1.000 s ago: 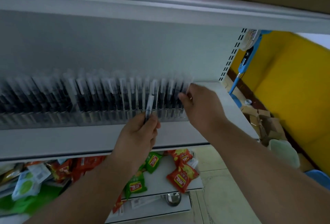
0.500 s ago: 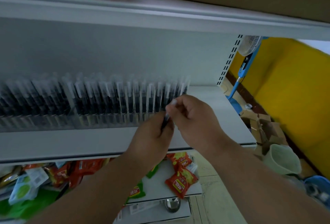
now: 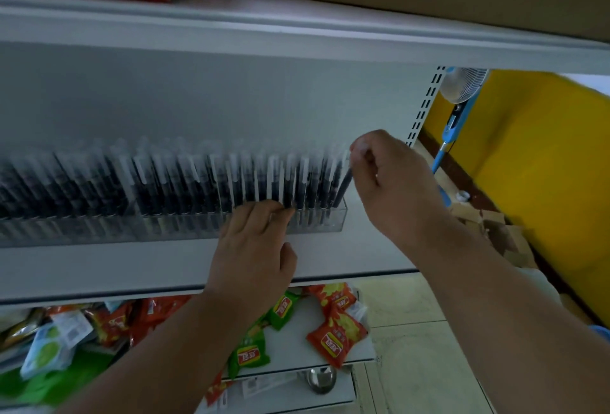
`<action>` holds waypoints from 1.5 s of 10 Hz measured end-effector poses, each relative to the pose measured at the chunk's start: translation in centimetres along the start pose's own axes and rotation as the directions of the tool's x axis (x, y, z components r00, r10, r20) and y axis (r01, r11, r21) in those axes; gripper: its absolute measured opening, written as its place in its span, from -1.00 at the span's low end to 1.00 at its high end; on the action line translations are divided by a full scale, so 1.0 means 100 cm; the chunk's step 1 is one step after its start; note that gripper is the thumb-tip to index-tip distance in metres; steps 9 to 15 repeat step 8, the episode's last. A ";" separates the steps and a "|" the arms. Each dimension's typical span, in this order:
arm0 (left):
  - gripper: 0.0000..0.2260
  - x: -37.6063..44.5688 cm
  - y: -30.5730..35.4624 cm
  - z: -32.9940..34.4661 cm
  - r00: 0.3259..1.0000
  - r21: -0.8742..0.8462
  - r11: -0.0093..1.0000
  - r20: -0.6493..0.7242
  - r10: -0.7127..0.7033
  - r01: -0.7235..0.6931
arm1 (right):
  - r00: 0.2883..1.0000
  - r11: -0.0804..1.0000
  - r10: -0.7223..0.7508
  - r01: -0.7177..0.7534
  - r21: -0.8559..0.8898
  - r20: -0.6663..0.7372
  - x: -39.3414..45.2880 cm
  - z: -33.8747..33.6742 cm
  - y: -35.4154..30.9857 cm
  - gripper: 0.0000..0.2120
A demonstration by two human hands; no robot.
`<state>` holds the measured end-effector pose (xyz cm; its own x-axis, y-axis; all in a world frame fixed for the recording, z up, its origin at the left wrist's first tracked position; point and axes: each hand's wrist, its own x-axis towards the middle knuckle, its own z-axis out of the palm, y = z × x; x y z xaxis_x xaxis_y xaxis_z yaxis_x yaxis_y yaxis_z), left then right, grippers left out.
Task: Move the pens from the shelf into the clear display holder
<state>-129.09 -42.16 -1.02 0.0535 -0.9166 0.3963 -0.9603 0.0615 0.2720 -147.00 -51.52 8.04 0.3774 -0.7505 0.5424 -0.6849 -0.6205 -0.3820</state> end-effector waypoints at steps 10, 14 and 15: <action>-0.54 -0.002 -0.014 -0.018 0.992 -0.061 0.995 0.092 0.083 -0.077 | 0.949 0.952 0.307 -0.304 -0.040 0.070 -0.028 0.032 -0.009 -0.70; -0.54 -0.002 -0.014 -0.018 0.992 -0.061 0.995 0.092 0.083 -0.077 | 0.949 0.952 0.307 -0.304 -0.040 0.070 -0.028 0.032 -0.009 -0.70; -0.54 -0.002 -0.014 -0.018 0.992 -0.061 0.995 0.092 0.083 -0.077 | 0.949 0.952 0.307 -0.304 -0.040 0.070 -0.028 0.032 -0.009 -0.70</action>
